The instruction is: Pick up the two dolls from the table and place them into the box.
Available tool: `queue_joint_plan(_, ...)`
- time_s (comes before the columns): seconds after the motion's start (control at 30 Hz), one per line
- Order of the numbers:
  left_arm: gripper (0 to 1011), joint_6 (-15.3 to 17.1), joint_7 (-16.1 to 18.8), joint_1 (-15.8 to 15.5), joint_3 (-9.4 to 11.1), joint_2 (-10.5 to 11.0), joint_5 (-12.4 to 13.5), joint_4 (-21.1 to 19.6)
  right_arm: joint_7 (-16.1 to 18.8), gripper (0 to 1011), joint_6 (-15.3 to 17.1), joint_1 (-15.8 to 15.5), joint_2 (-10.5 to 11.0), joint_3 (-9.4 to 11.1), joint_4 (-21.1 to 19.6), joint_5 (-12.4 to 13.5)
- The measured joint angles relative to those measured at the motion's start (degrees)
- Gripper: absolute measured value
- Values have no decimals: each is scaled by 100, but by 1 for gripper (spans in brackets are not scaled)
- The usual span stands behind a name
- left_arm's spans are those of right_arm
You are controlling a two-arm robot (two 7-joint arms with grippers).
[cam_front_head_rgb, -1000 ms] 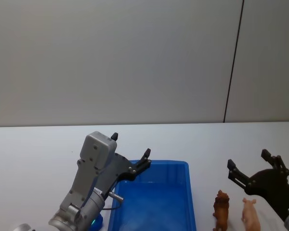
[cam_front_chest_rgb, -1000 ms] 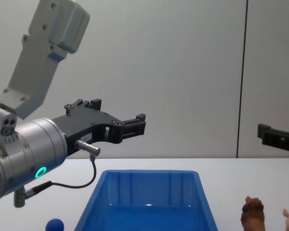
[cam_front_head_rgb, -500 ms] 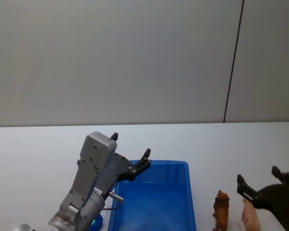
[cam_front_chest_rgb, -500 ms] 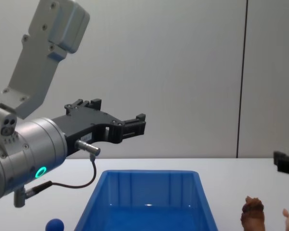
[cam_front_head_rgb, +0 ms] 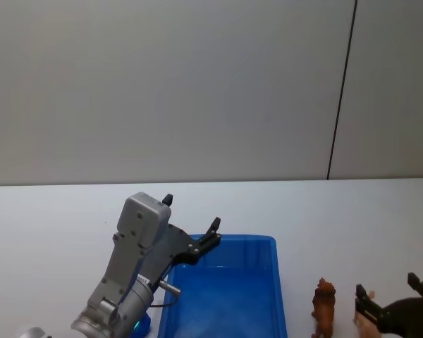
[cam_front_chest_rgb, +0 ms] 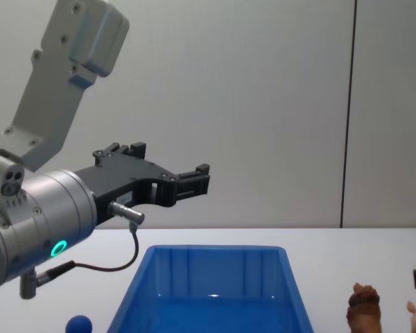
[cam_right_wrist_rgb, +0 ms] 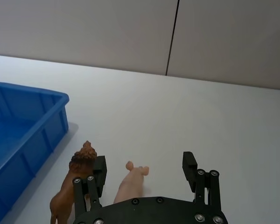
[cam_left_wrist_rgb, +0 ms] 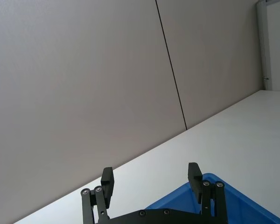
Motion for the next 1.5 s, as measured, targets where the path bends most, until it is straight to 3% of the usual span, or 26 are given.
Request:
queue_joint_plan(0.4,1001,0,0,0,0,0,0,0,-64,1001,90,-107,-87,-51,137,-139)
queue_joint_plan(0.97,1001,0,0,0,0,0,0,0,49,998,109,-22,-270,-103,530,-319)
queue_joint_plan(1.17,1001,0,0,0,0,0,0,0,77,879,106,18,-330,-111,673,-346)
queue_joint_plan(1.5,1001,0,0,0,0,0,0,0,21,561,153,34,-404,-99,774,-347)
